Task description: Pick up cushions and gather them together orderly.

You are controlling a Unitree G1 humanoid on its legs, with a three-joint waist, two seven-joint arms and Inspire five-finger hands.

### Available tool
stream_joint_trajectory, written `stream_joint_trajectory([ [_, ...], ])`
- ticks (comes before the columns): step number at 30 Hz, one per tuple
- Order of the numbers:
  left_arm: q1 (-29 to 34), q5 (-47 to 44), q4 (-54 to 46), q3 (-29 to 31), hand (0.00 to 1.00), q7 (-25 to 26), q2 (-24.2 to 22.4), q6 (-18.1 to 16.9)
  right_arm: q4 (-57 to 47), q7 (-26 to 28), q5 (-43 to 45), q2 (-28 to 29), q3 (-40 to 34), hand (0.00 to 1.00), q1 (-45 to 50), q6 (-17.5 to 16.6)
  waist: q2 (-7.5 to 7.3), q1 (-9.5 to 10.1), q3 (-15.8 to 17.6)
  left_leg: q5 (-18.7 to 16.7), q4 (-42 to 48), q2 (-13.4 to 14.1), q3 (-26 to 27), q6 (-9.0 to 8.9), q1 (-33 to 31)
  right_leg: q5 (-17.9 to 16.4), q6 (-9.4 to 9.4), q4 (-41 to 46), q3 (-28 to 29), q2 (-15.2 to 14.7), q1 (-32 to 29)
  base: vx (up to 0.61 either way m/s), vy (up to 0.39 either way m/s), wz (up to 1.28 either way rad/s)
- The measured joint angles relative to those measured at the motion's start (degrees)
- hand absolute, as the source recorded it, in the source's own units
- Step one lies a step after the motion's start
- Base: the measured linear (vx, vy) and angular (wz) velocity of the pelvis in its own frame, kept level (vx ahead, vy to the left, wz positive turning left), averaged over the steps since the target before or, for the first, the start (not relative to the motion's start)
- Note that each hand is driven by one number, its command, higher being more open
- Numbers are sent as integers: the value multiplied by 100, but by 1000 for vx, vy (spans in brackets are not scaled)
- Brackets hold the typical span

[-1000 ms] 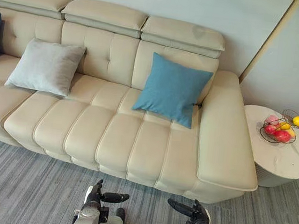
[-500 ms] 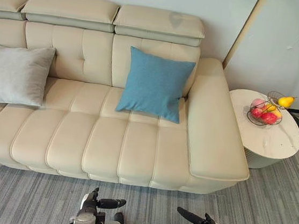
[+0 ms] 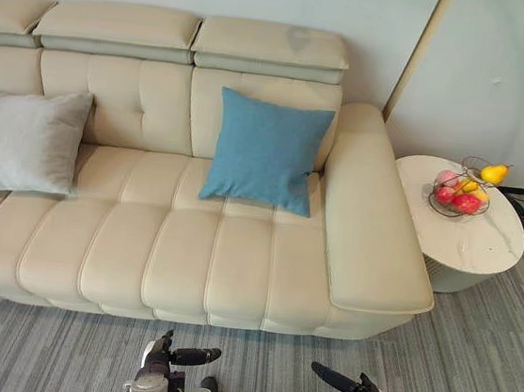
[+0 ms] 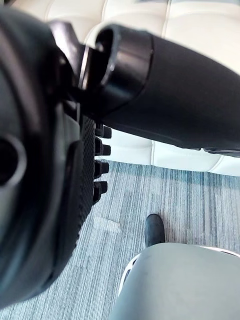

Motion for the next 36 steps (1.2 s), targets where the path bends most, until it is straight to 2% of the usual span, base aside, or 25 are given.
stream_joint_trajectory([
  [7,-9,28,-17,97,100,-34,-81,60,-395,8,6,-59,336,100,124,6,118,-114,50,-113,121,316,712,-164,196,-67,-61,352,689,279,-331,-61,-34,-55],
  [8,7,26,-17,259,100,-47,-90,65,-470,5,6,-53,445,100,125,4,72,-104,114,-291,498,397,858,-200,118,-99,-112,533,1039,383,-516,-30,-98,-107],
  [9,-7,29,-23,390,100,-50,-88,61,-491,-1,6,-13,460,100,121,9,58,-98,127,-377,780,435,782,-125,19,-110,-125,602,1192,418,-598,-6,-116,-121],
  [11,-15,24,-27,619,100,-36,-120,61,-502,-12,13,-23,490,100,105,4,-10,-97,129,-595,1417,458,16,137,-301,-103,-122,790,1683,488,-873,2,-125,-115],
  [13,-53,19,-24,650,100,-30,-208,59,-505,-29,5,-119,497,100,94,7,136,-102,141,-960,1738,521,-371,190,-401,-71,-83,903,2042,649,-1063,-12,-7,-107],
  [14,-62,21,-22,648,100,-30,-248,59,-501,-40,0,-150,506,100,61,14,204,-106,156,-1170,1804,571,-321,182,-370,-46,-47,972,2246,761,-1189,-73,147,-131],
  [15,-78,21,-12,646,100,-35,-246,57,-511,-47,-56,-171,650,100,35,22,207,-109,158,-1414,1839,609,-137,146,-359,-8,7,1092,2541,891,-1408,-67,136,-137],
  [17,-134,16,-4,649,100,-29,-172,59,-518,-39,-111,-156,811,100,-68,28,129,-79,212,-1577,1878,676,412,-22,-383,245,47,1180,2781,1030,-1719,-89,126,-157],
  [18,-149,22,-5,646,100,-21,-136,58,-523,-47,-110,-147,868,100,-116,26,74,-51,220,-1577,1863,715,753,-58,-383,404,-17,1140,2687,1047,-1876,-112,98,-204],
  [19,-176,23,-23,631,100,-25,-65,56,-524,-52,-109,-85,875,100,-214,42,0,5,263,-1529,1852,771,1256,-162,-366,441,-73,1222,2045,926,-2154,-60,46,-206],
  [20,-241,23,-23,605,100,-23,-32,60,-528,-53,-108,-73,859,100,-216,49,-53,-8,300,-1514,1849,774,1624,-183,-287,358,-205,1404,1166,704,-2349,13,8,-165],
  [22,-273,23,-24,573,100,-23,-54,60,-530,-54,-108,-96,808,100,-189,52,-20,-24,316,-1505,1840,812,1840,-199,-213,299,-301,1446,502,554,-2391,59,3,-90],
  [24,-251,22,-50,541,100,-25,-103,60,-558,-58,-105,-128,637,100,-159,40,92,-23,329,-1442,1709,941,2441,-308,41,166,-568,1608,-1545,-38,-2366,110,-32,-126],
  [26,-199,23,-41,428,100,-24,-99,67,-561,-58,-106,-181,611,100,-177,29,178,-34,363,-1332,1523,1007,2737,-441,286,200,-723,1693,-2321,-166,-2291,145,-70,-103],
  [28,-222,24,-2,307,100,-44,-103,66,-513,-87,-110,-231,538,100,-254,-15,229,-119,390,-1074,1347,1036,2794,-481,400,136,-819,1700,-2166,51,-2319,142,-167,-62],
  [31,-216,30,3,94,100,-73,-115,82,-375,-95,-104,-325,543,100,-342,-24,280,-127,420,-700,1451,1057,2774,-460,525,2,-912,1723,-1836,246,-2326,83,-175,-62],
  [33,-215,31,2,66,100,-87,-110,86,-336,-87,-95,-366,551,100,-333,-21,300,-133,439,-616,2772,1494,2535,-371,254,-122,-908,1616,-1565,375,-2139,120,-282,-79],
  [34,-196,30,-7,89,100,-87,-124,76,-314,-97,-92,-371,544,100,-306,-11,357,-110,502,-1054,3939,1743,2014,-106,-53,-164,-975,1407,-1332,610,-1797,106,-224,-63],
  [35,-194,27,-7,120,100,-86,-131,58,-315,-107,-90,-376,548,100,-306,-8,372,-110,514,-1158,4124,1744,1900,-144,-128,-171,-991,1383,-1300,645,-1751,60,-129,-55],
  [36,-196,26,-13,133,100,-84,-144,31,-321,-127,-82,-386,547,100,-306,-7,403,-114,532,-1404,4506,1711,1604,-243,-349,-183,-1016,1334,-1247,715,-1645,69,-65,-55],
])
